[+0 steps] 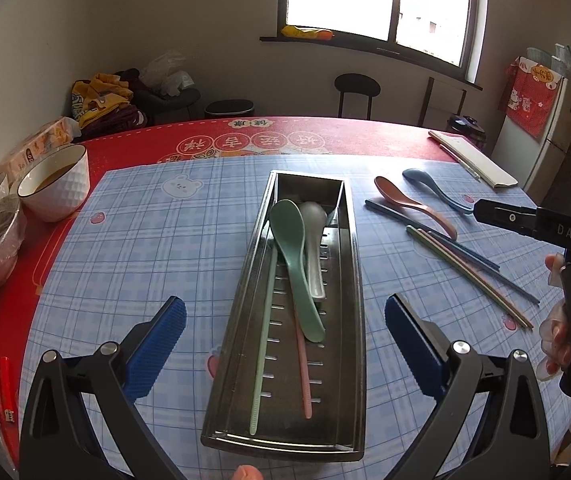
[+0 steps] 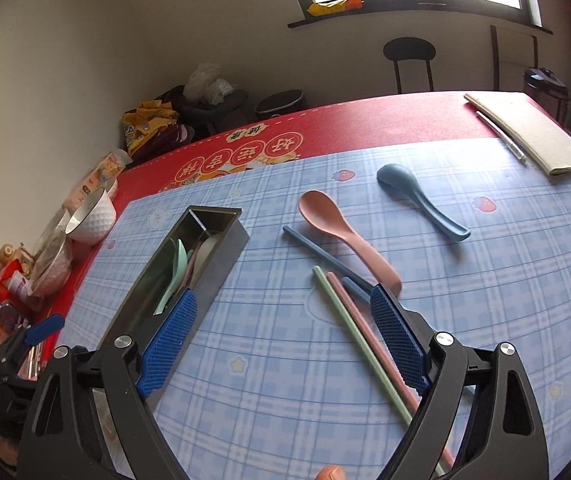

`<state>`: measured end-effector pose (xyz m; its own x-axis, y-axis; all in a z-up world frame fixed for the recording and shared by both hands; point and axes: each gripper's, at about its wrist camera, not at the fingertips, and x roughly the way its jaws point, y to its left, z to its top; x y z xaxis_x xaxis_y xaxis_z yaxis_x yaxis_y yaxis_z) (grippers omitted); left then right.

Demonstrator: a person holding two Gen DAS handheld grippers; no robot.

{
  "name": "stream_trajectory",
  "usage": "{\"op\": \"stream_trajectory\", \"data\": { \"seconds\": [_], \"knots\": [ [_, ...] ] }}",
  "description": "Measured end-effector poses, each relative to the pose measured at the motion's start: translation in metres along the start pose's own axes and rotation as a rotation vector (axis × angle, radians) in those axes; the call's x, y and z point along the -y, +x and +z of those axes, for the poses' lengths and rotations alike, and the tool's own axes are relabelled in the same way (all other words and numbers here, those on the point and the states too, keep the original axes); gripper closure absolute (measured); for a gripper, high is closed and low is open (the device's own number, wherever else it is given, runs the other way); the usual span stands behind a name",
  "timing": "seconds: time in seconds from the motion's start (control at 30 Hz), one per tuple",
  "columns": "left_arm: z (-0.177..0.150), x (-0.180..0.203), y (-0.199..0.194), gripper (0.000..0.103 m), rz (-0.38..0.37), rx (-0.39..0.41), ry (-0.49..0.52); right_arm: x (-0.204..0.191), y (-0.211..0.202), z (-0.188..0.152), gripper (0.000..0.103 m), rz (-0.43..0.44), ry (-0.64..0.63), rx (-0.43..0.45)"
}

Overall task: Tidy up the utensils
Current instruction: 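Withdraw both open tools from the caddy toward the remaining utensils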

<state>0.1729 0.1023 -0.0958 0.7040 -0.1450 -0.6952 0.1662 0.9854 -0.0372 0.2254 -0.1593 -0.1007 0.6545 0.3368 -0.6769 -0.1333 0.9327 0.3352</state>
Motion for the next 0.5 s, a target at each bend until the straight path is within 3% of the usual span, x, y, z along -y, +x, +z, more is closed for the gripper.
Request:
{"op": "stream_trajectory", "data": {
  "seconds": [0.33, 0.5],
  "knots": [
    [0.007, 0.042, 0.006, 0.006, -0.040, -0.015, 0.030, 0.065, -0.051, -0.020, 0.016, -0.103, 0.002, 0.105],
    [0.011, 0.071, 0.015, 0.006, -0.062, -0.035, 0.044, 0.095, -0.059, -0.032, 0.016, -0.134, 0.039, 0.107]
  ]
}}
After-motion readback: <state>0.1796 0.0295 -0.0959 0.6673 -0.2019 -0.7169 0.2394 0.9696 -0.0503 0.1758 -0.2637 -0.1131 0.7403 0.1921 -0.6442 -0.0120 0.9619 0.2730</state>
